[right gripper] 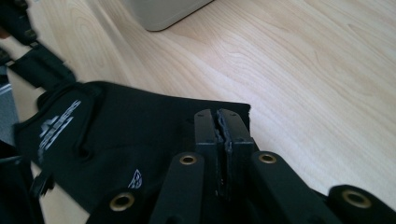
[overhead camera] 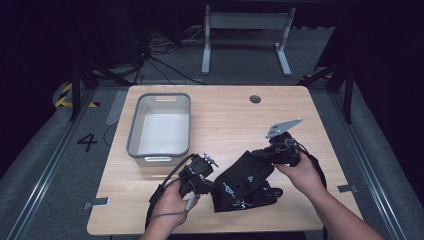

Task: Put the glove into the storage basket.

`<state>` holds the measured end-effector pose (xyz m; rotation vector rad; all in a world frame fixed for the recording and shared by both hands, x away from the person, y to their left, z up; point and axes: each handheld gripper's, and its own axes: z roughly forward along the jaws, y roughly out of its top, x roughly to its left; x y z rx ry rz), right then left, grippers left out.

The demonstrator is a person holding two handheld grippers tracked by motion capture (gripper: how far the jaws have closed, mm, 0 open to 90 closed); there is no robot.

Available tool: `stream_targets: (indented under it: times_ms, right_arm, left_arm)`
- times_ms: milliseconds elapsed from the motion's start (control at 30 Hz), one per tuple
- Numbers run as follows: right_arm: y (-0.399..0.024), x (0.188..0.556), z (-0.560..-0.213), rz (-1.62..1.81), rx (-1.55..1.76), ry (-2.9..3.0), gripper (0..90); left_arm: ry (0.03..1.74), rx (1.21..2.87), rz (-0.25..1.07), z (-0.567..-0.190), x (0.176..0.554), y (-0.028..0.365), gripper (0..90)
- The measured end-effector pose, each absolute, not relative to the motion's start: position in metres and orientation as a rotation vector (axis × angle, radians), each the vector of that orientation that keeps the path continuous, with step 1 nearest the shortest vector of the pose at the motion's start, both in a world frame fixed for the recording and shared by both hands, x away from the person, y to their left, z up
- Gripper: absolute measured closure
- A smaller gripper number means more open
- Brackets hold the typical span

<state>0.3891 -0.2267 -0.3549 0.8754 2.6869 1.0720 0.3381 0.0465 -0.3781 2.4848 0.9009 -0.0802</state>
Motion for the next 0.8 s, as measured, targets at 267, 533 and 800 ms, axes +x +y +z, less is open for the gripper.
stream_targets:
  times_ms: [267, 533, 800]
  right_arm:
    - [-0.247, 0.357, -0.362, 1.113, 0.927, 2.650, 87.5]
    - [-0.255, 0.340, -0.379, 1.069, 0.968, 2.670, 87.4]
    - [-0.256, 0.340, -0.393, 1.022, 0.984, 2.685, 87.4]
  left_arm:
    - [0.885, 2.509, -0.039, -0.382, 0.352, 0.042, 85.5]
    - [0.848, 2.562, -0.109, -0.387, 0.357, 0.034, 85.4]
    - [0.825, 2.617, -0.123, -0.395, 0.358, 0.027, 85.3]
